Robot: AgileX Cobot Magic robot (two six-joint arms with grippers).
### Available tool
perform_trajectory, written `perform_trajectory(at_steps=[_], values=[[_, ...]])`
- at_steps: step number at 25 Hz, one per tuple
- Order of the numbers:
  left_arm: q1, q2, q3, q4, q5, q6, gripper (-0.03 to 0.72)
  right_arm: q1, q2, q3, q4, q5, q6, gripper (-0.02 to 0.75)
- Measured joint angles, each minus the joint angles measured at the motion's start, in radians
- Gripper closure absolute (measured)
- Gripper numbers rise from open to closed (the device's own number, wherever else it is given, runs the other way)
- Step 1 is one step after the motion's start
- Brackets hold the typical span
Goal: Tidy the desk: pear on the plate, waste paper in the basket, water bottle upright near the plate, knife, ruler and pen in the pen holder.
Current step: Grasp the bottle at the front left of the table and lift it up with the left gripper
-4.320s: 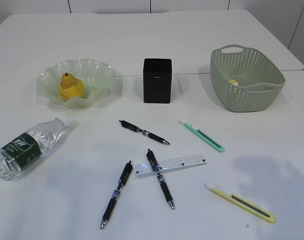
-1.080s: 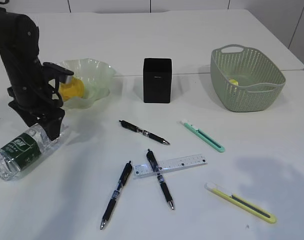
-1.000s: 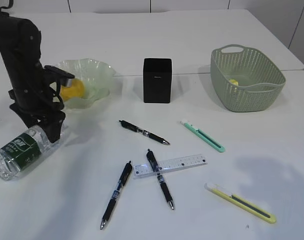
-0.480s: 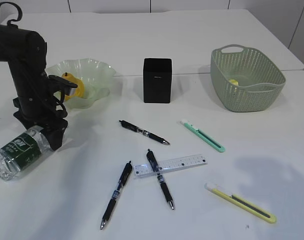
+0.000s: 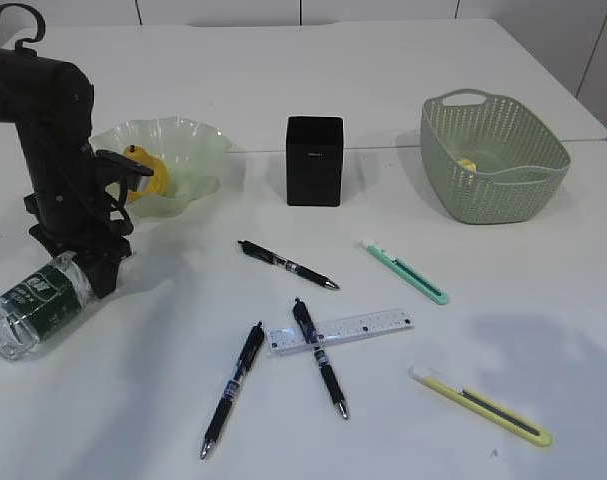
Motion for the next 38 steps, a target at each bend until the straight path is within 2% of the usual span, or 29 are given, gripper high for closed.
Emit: perform_trajectory(at_steps=[4,7,17,25,38], values=[[0.000,0.000,-0.002,0.004,0.002,0.000,0.274,0.000,0.000,0.000,0.000,0.000,0.000,0.278],[0.000,0.000,-0.002,0.001,0.002,0.000,0.288,0.000,0.000,0.000,0.000,0.000,0.000,0.278],[0.000,0.000,-0.004,-0.028,0.026,0.002,0.297,0.000,0.000,0.000,0.002,0.000,0.000,0.279],[0.023,-0.005,-0.004,-0.102,0.055,-0.006,0.297,0.000,0.000,0.000,0.002,-0.002,0.000,0.278],[0.023,-0.146,-0.004,-0.140,0.068,-0.016,0.298,0.000,0.000,0.000,0.024,-0.002,0.000,0.279]])
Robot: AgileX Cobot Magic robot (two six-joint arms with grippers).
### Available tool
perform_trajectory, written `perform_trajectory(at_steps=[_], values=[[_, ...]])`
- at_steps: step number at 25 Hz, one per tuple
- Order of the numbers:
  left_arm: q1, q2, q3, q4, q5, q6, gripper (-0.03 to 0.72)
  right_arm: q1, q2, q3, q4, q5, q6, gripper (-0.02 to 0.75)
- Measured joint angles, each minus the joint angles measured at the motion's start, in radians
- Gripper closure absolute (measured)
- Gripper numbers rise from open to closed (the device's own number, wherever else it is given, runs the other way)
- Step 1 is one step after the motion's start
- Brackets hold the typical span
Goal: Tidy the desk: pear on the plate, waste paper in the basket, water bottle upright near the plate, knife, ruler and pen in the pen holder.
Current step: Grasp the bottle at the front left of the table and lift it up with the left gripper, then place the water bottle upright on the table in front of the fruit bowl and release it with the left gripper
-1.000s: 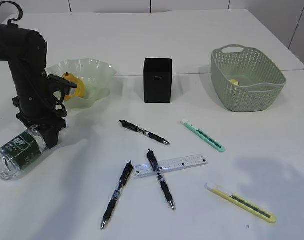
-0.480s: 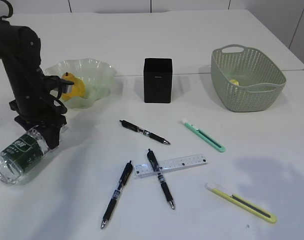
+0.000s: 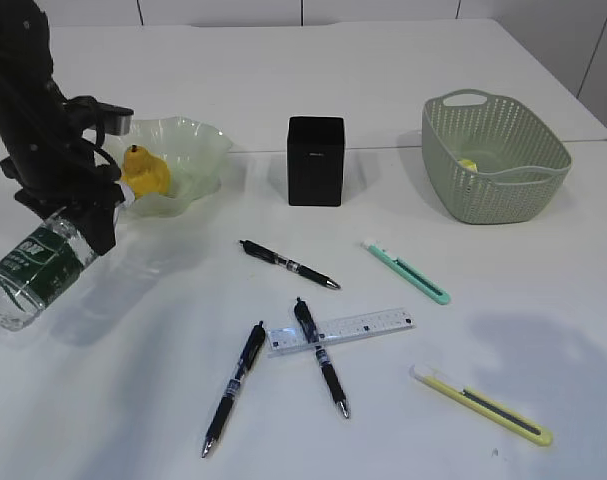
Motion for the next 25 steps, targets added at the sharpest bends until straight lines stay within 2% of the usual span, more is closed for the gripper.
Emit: perform_trajectory(at_steps=[7,10,14,17,25], values=[[0.000,-0.112,0.016,-0.063,-0.090,-0.007,0.300,0.000,0.000,0.000,0.000,0.000,0.000,0.278],[0.007,-0.167,0.074,-0.069,-0.158,-0.007,0.300,0.000,0.000,0.000,0.000,0.000,0.000,0.279],[0.037,-0.284,0.238,-0.094,-0.318,-0.007,0.300,0.000,0.000,0.000,0.000,0.000,0.000,0.279],[0.059,-0.388,0.419,-0.107,-0.492,-0.007,0.300,0.000,0.000,0.000,0.000,0.000,0.000,0.278],[0.062,-0.608,0.848,-0.159,-1.102,-0.007,0.302,0.000,0.000,0.000,0.000,0.000,0.000,0.279]])
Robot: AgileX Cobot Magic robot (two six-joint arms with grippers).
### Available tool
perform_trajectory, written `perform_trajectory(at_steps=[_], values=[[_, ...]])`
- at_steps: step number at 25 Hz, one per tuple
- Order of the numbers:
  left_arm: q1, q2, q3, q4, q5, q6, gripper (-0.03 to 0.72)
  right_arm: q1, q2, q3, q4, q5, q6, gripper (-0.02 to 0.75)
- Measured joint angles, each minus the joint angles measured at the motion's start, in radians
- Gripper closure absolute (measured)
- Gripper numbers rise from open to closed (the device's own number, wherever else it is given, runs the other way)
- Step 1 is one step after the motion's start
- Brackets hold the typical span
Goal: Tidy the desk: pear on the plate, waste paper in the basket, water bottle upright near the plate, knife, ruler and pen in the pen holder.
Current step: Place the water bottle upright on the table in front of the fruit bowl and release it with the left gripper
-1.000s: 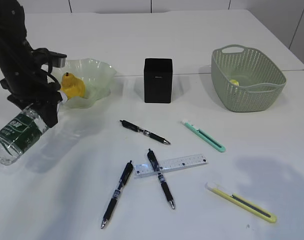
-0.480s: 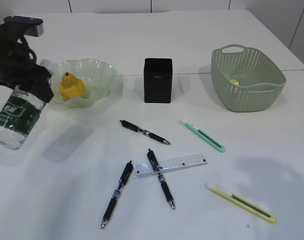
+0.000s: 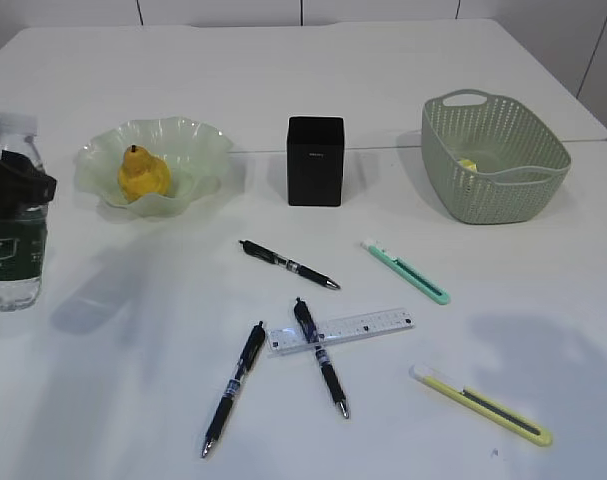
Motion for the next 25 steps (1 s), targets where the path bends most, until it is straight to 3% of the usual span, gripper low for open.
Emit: perform_trajectory(at_steps=[6,8,17,25], values=[[-0.004,-0.015,0.197,-0.061,-0.479,-0.043,0.302,0.000,0.000,0.000,0.000,0.000,0.000,0.279],[-0.004,-0.016,0.226,-0.071,-0.564,-0.064,0.302,0.000,0.000,0.000,0.000,0.000,0.000,0.278],[-0.004,-0.014,0.235,-0.071,-0.635,-0.100,0.303,0.000,0.000,0.000,0.000,-0.016,0.000,0.279],[-0.004,0.121,0.241,0.111,-0.950,-0.237,0.303,0.000,0.000,0.000,0.000,-0.016,0.000,0.278]])
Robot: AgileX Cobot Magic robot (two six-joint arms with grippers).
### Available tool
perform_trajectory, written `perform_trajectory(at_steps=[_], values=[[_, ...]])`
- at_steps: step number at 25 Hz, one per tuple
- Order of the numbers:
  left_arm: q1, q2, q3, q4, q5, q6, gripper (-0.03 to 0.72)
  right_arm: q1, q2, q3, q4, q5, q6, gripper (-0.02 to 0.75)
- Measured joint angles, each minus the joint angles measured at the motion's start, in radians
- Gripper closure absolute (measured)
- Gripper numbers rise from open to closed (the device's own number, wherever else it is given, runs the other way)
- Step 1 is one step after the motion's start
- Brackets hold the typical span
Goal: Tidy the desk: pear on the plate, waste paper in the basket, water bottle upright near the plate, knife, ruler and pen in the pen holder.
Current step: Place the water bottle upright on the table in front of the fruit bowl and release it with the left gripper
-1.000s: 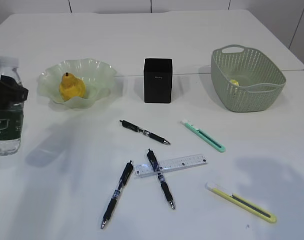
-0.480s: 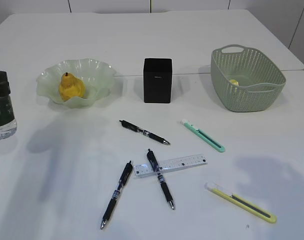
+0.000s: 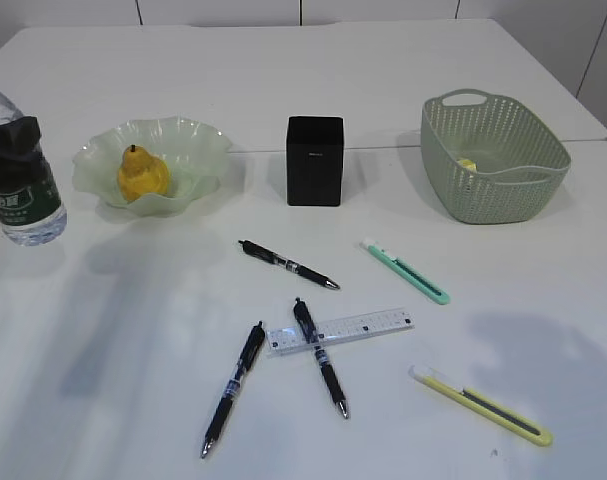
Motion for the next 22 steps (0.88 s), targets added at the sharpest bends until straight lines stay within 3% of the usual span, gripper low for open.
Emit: perform_trajectory(at_steps=[9,22], values=[[0.000,0.194,0.000,0.213,-0.205,-0.177,0.303,0.000,0.000,0.000,-0.009,-0.001,0.000,0.279],[0.000,0.298,0.000,0.238,-0.212,-0.184,0.303,0.000,0.000,0.000,-0.019,-0.002,0.000,0.279]])
